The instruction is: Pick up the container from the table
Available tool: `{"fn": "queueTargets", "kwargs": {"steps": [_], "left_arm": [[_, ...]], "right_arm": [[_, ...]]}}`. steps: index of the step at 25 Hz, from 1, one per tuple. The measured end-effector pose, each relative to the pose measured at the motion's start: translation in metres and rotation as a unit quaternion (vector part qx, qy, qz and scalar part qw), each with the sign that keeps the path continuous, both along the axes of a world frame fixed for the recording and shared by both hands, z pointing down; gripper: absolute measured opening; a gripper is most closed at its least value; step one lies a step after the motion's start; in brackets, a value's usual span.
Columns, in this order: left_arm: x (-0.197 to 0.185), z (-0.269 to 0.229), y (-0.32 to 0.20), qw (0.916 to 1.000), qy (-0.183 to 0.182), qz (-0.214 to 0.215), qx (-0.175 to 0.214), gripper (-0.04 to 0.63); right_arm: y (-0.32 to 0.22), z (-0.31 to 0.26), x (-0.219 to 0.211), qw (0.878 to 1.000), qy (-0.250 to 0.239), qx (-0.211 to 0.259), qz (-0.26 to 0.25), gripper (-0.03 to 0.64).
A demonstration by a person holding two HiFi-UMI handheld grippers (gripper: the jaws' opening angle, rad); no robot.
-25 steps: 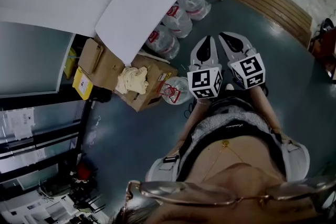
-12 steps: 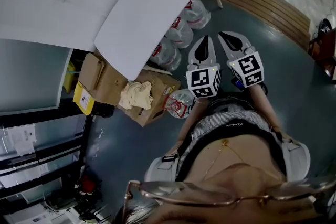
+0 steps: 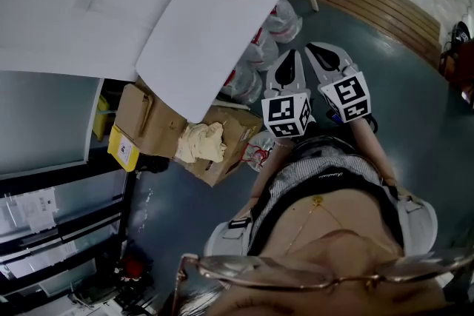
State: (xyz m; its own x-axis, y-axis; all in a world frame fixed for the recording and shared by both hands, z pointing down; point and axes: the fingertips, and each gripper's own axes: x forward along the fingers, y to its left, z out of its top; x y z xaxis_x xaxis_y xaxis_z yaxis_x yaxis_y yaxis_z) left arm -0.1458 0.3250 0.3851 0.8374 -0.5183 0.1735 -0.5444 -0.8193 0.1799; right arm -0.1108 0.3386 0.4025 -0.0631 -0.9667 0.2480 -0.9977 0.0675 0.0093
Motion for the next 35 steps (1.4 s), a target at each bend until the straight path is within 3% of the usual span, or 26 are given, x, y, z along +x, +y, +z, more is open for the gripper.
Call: {"fn": "queueTargets", "kwargs": {"steps": [9, 15, 29, 35], "left_arm": [[-0.019, 0.000, -0.014, 0.9995, 0.016, -0.023, -0.013, 0.000], [-0.021, 0.008, -0.027, 0.9994, 0.003, -0.028, -0.022, 0.000], [0.050, 0.007, -0.106, 0.9995, -0.004, -0.025, -0.020, 0.000], [0.074, 0.006, -0.139, 0.9987, -0.007, -0.045, -0.024, 0.000]], "right_arm": [[-0.009, 0.007, -0.013, 1.000, -0.009, -0.008, -0.008, 0.028], [-0.026, 0.007, -0.016, 1.000, -0.012, -0.007, -0.020, 0.026], [-0.106, 0.000, 0.053, 0.999, -0.025, 0.007, -0.031, 0.026], [-0.139, -0.005, 0.080, 0.998, -0.028, 0.006, -0.050, 0.026]]}}
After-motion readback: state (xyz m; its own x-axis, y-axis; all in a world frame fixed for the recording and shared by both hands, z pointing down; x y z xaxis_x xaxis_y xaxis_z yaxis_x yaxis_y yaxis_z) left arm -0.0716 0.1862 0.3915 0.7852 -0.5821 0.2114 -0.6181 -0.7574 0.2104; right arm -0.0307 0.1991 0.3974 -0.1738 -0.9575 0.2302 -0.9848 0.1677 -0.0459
